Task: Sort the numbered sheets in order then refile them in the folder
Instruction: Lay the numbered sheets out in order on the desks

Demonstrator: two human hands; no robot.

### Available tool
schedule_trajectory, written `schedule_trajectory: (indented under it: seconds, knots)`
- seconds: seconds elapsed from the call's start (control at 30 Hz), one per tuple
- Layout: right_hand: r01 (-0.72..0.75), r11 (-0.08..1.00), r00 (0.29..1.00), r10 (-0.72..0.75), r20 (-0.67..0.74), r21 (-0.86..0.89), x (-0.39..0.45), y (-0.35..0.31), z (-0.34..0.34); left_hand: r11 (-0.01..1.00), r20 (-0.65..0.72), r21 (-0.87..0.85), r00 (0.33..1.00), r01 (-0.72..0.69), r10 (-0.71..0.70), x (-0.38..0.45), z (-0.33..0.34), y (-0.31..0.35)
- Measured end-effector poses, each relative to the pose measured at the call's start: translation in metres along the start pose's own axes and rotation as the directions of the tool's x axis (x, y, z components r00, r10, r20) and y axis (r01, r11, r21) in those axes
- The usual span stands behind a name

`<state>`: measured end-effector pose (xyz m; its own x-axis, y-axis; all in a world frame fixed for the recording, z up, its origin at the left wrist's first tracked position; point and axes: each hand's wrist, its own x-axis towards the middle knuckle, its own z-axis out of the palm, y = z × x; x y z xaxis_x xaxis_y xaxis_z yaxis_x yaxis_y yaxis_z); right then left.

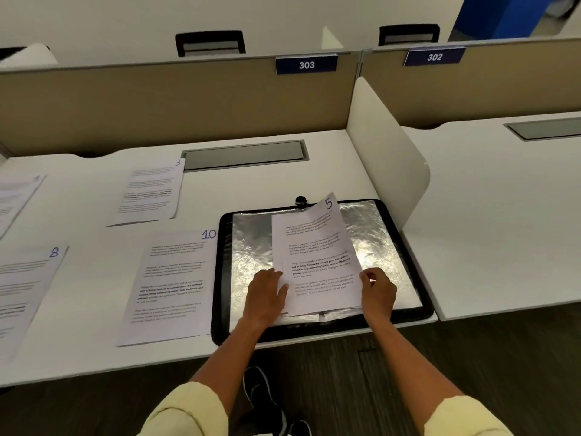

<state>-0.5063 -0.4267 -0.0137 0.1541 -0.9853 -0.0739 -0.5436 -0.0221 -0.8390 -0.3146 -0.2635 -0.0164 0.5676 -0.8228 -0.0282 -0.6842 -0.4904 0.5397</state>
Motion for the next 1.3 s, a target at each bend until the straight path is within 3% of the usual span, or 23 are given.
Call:
schedule_trajectory:
  seconds: [0.17,0.33,0.47,0.7,0.93,1.3]
  knots:
    - [0.018,0.992,0.998,-0.010,-0.067,0.124,0.016,-0.008,-0.003,0.996,-0.046,-0.082,0.999,-0.028,0.024,0.029,0.000,-0.004]
    - [-0.001,0.979,0.988,0.033,-0.151,0.204,0.044,-0.032,0.011,0.960,-0.031,-0.265,0.994,0.092,-0.104,0.069,-0.008,-0.002]
    - [-0.065,0.956,0.979,0.116,-0.167,0.285,0.071,-0.059,0.036,0.851,0.014,-0.492,0.979,0.185,-0.204,0.107,-0.024,-0.004]
    - [-0.115,0.933,0.970,0.179,-0.163,0.340,0.115,-0.110,0.094,0.653,0.112,-0.696,0.943,0.299,-0.312,0.173,-0.040,-0.038]
    - [-0.178,0.882,0.952,0.266,-0.149,0.437,0.145,-0.147,0.141,0.594,0.147,-0.733,0.930,0.331,-0.337,0.215,-0.062,-0.059]
    - [-0.245,0.901,0.950,0.298,-0.098,0.358,0.195,-0.163,0.181,0.621,0.119,-0.667,0.882,0.411,-0.456,0.262,-0.061,-0.079]
